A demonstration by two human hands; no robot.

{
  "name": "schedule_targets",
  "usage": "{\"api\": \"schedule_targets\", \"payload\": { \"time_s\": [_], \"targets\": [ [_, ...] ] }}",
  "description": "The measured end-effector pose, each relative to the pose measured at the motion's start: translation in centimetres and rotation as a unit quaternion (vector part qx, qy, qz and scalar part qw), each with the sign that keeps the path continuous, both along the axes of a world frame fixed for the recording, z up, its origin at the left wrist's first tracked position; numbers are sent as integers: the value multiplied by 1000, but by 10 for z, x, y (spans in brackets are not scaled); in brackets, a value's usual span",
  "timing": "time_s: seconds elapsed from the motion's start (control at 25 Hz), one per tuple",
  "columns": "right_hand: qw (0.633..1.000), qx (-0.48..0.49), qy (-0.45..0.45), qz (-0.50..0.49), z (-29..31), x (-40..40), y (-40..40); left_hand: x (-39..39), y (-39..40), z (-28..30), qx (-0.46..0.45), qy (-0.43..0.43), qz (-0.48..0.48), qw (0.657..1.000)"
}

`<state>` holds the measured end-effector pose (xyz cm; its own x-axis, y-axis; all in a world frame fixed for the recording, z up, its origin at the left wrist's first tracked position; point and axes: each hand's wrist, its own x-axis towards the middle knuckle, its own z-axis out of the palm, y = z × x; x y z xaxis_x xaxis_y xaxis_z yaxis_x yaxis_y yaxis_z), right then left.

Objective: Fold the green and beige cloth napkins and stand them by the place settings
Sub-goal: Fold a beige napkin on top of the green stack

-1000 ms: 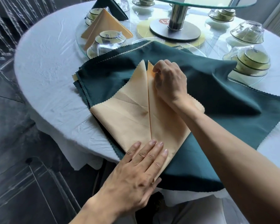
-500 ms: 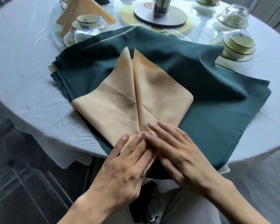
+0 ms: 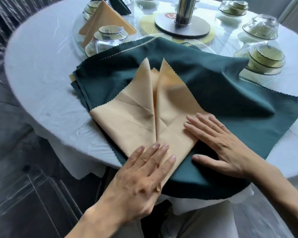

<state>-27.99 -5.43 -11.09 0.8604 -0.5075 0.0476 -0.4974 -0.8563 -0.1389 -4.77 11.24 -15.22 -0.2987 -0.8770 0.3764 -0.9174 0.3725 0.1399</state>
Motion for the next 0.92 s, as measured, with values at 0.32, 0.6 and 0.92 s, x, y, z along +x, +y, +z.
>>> {"api": "schedule_targets", "payload": {
  "time_s": [0.32,0.6,0.92],
  "targets": [
    [999,-12,-15,27,-7,26,20,17,-4,12,-24,122,144,982],
    [997,-3,-75,-23,-12,28,-3,21,-19,17,-33,160,88,983],
    [996,64,-64,-18,22,25,2,31,-35,69,-6,188,-8,982]
  ]
}}
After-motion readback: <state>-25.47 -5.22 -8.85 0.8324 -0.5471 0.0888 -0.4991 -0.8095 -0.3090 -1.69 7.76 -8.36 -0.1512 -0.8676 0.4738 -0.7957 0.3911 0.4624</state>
